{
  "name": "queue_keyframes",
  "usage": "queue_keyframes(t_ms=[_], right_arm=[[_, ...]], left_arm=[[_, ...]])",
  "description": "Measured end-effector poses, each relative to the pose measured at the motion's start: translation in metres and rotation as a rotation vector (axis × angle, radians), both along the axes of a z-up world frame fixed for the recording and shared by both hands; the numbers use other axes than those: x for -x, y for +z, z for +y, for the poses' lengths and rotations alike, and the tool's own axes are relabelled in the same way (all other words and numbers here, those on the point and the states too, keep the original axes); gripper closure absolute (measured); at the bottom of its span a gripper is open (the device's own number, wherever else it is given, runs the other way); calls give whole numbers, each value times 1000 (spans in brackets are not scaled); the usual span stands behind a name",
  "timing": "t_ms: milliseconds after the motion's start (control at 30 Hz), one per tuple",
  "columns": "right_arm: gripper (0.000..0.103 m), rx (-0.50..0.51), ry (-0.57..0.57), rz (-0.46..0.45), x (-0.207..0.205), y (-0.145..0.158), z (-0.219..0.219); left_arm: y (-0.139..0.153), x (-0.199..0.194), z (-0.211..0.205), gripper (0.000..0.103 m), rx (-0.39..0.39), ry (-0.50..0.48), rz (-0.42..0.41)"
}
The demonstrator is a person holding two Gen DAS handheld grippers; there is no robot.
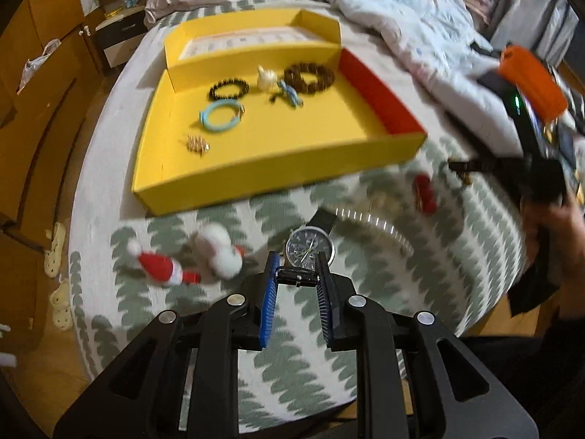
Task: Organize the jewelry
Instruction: 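Lift watch and hair tie out of the box onto the bedspread, then open both tools to release watch and hair tie on the bedspread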
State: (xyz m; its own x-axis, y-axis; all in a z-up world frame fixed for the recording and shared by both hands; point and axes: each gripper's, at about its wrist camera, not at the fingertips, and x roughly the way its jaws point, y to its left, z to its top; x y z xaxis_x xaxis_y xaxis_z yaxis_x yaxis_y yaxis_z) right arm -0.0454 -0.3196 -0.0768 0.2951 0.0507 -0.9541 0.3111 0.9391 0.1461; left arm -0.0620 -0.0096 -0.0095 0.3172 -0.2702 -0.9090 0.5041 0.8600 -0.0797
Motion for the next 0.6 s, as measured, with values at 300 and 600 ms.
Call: queue_keyframes(t_ms=[300,600], right_arm=[[92,8,-6,30,-3,-14,3],[91,7,-8,29,-4,-13,3]], left_arm=[[-49,9,1,83,-125,3,63],[-67,10,0,86,-185,14,82]])
